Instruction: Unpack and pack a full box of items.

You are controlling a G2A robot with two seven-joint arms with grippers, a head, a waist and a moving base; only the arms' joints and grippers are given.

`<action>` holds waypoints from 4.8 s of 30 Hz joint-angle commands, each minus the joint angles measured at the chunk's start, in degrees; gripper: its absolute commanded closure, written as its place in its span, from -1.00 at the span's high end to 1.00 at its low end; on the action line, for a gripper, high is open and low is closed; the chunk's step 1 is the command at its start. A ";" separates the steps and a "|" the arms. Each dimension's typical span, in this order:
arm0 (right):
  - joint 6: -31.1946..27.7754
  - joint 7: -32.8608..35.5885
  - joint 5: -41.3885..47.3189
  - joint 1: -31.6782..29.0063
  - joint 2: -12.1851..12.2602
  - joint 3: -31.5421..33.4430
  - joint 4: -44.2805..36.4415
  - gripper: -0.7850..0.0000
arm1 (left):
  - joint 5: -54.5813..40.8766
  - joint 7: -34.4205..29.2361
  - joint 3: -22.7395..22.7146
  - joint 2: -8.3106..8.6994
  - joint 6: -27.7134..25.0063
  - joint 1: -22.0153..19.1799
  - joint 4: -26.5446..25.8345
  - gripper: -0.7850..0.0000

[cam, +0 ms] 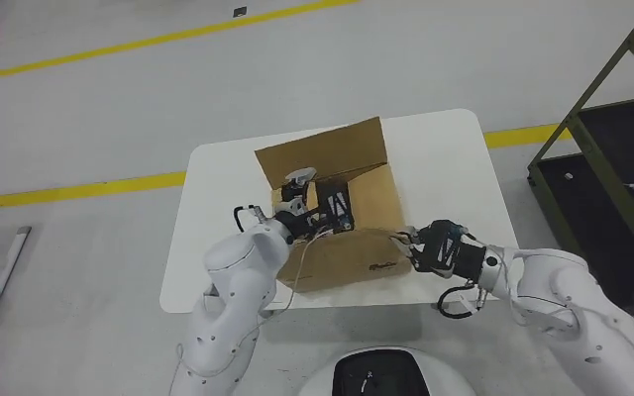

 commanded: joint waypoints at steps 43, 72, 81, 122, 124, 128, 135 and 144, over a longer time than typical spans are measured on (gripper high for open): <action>8.02 15.89 33.70 1.64 0.48 -2.30 8.57 -1.00 | -11.78 -0.17 0.54 6.11 -9.62 10.21 -11.73 1.00; 17.33 -2.42 26.15 -2.46 -0.13 0.33 14.58 -1.00 | -12.07 0.41 1.05 6.08 1.82 4.19 -6.03 1.00; 13.92 -0.74 27.39 1.66 -1.20 -6.07 19.32 -1.00 | -12.22 -2.80 1.06 6.01 3.12 3.47 -3.44 1.00; 12.08 4.73 24.03 8.99 -2.21 -10.65 18.90 -1.00 | -5.55 -12.77 4.66 4.73 12.28 1.83 7.39 -0.93; 12.24 4.95 24.16 9.01 -2.21 -10.54 19.08 -1.00 | -4.85 -12.66 4.45 4.78 12.15 1.89 6.59 -1.00; 12.47 5.34 24.29 9.11 -2.22 -10.37 19.25 -1.00 | -4.45 -12.30 3.64 4.86 12.11 2.29 4.47 -0.96; 12.14 6.71 25.18 9.89 -2.14 -9.61 19.10 -1.00 | -8.55 -12.41 0.70 4.89 13.05 4.04 0.30 -0.41; 11.92 7.72 25.31 10.61 -2.16 -9.61 19.04 -1.00 | -6.73 -13.02 -2.29 5.27 12.75 4.23 -2.11 1.00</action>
